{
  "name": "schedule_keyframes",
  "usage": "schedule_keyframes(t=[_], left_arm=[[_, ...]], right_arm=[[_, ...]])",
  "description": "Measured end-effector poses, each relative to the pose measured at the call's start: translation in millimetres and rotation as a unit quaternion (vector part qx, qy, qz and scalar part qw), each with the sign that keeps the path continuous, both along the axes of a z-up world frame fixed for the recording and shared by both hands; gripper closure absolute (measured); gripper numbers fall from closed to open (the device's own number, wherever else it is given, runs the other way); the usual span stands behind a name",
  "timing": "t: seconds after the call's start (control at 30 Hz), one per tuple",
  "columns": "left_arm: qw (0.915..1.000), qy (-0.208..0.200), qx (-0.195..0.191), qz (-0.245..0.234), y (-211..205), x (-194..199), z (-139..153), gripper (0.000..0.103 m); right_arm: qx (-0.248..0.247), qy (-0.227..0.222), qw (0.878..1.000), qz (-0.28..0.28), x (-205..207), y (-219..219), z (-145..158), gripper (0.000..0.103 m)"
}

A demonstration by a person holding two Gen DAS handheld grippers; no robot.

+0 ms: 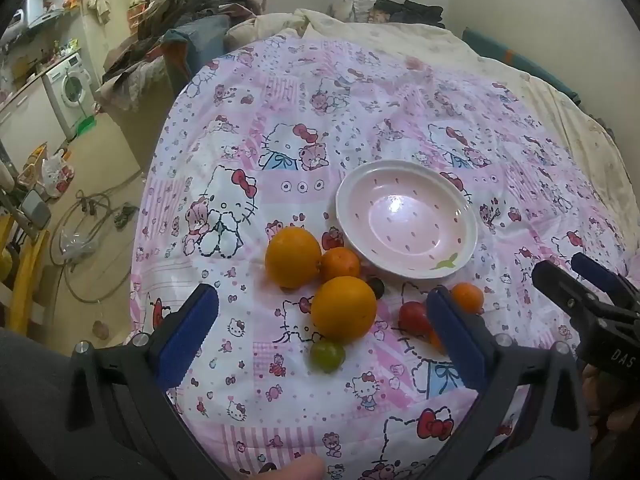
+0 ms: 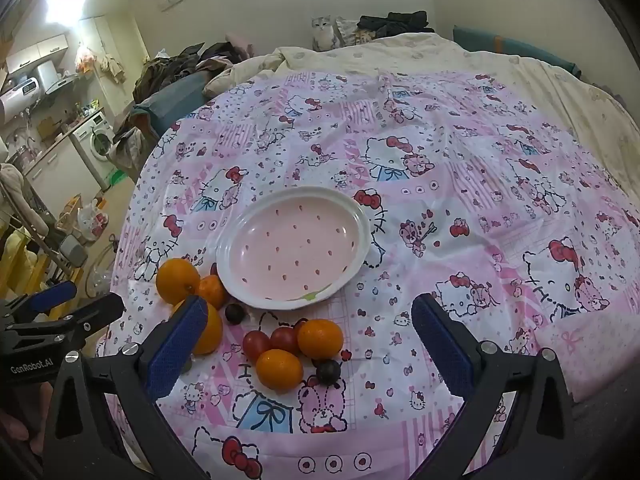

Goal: Organize fruits

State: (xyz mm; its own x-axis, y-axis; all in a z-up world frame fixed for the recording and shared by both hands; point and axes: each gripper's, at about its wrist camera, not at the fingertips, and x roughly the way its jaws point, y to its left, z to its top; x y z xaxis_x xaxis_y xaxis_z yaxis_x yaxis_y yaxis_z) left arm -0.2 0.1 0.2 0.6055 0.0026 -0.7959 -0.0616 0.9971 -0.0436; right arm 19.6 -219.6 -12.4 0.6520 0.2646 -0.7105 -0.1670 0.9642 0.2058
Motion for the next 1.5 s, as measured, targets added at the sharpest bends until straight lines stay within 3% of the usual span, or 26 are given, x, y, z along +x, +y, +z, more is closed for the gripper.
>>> schedule_keyframes(t=[1.5], left_arm=[[1.0,-0.006,0.003,0.005,2.7,-0.8,2.6,0.0]], right_arm=[[0.008,-0.007,1.0,-0.007,-2.5,-2.7,2.6,0.0]])
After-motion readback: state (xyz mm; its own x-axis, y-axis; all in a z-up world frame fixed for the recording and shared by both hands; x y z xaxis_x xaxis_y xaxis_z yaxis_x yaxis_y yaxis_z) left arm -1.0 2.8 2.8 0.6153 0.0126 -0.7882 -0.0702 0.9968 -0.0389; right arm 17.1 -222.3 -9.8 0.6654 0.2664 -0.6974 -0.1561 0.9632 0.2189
